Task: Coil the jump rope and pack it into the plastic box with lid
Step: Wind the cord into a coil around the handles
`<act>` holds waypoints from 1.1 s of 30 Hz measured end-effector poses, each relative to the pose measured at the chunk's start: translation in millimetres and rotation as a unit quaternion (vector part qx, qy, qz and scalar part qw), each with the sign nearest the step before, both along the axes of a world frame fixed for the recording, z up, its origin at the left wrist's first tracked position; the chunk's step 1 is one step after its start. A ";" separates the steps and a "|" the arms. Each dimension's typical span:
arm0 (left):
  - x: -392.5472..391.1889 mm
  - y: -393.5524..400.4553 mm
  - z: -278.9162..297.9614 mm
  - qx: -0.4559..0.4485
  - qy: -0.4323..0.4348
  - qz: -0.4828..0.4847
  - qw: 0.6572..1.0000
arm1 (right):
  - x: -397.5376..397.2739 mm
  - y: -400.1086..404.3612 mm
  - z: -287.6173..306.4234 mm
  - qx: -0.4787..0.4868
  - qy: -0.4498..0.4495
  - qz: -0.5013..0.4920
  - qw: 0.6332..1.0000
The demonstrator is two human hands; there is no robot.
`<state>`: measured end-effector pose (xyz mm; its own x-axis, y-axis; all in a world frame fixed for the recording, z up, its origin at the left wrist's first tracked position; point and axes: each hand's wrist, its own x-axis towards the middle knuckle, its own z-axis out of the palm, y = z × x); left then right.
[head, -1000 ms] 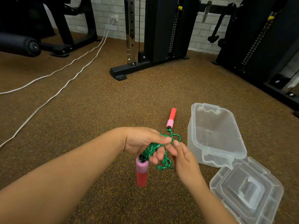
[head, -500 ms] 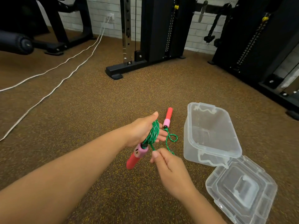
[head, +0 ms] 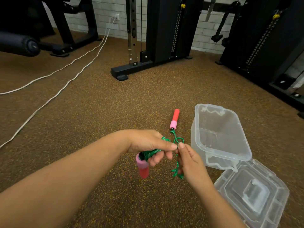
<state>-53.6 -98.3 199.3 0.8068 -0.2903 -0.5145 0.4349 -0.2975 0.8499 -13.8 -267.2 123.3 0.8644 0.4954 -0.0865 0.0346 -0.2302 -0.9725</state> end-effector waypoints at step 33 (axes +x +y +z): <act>10.9 -5.0 -11.8 -0.034 -0.037 0.024 0.998 | 0.5 -2.2 48.9 0.077 0.014 0.017 0.997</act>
<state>-42.6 -103.3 187.5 0.8554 -0.2826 -0.4341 0.3833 -0.2185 0.8974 -13.3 -269.4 172.2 0.8457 0.5328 -0.0310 0.0121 -0.0773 -0.9969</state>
